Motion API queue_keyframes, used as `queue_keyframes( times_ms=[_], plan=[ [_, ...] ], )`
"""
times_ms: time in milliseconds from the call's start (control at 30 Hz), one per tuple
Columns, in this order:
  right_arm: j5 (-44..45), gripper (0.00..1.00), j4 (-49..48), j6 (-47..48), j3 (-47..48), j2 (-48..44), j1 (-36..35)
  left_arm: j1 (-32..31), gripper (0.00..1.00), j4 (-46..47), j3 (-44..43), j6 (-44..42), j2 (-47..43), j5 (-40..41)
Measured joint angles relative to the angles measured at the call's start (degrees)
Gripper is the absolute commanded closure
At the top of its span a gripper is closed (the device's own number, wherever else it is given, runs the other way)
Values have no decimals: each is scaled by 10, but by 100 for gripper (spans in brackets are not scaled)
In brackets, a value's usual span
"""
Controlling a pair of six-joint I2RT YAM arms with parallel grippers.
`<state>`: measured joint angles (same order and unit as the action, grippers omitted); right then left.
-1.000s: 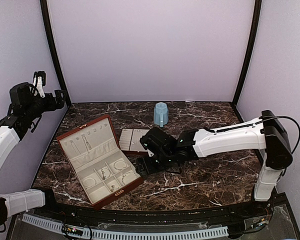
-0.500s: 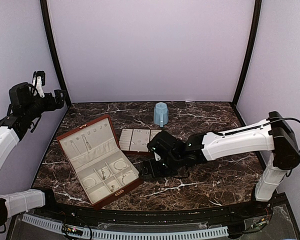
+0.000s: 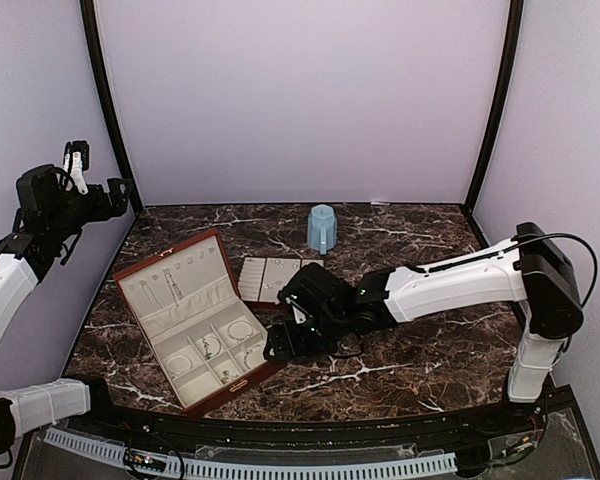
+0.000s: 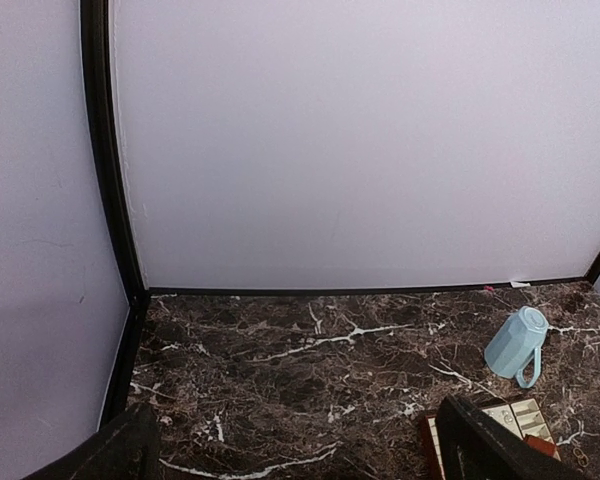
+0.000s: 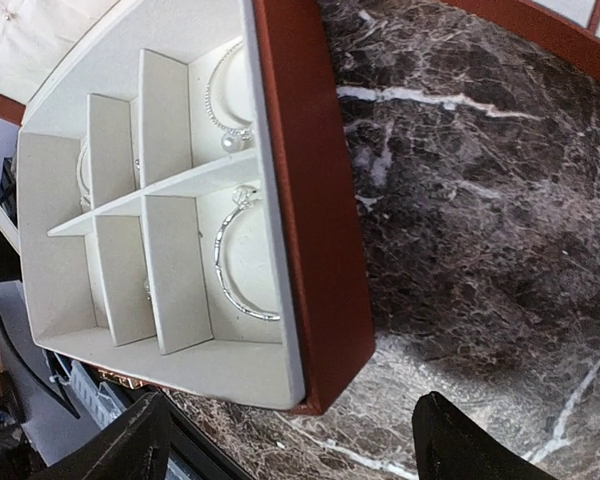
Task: Organize the mixed jewelry
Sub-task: Move the jewelry box to the center of the board.
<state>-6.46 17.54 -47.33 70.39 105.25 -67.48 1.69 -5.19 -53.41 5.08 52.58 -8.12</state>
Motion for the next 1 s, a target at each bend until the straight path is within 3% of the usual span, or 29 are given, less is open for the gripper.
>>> queue_keyframes(
  times_ms=[300,1000],
  plan=[
    [-31,30,0,15,47,50,0,0,1,0,0,0,0,0],
    [-77,37,6,40,190,166,9,0,1,0,0,0,0,0]
  ],
)
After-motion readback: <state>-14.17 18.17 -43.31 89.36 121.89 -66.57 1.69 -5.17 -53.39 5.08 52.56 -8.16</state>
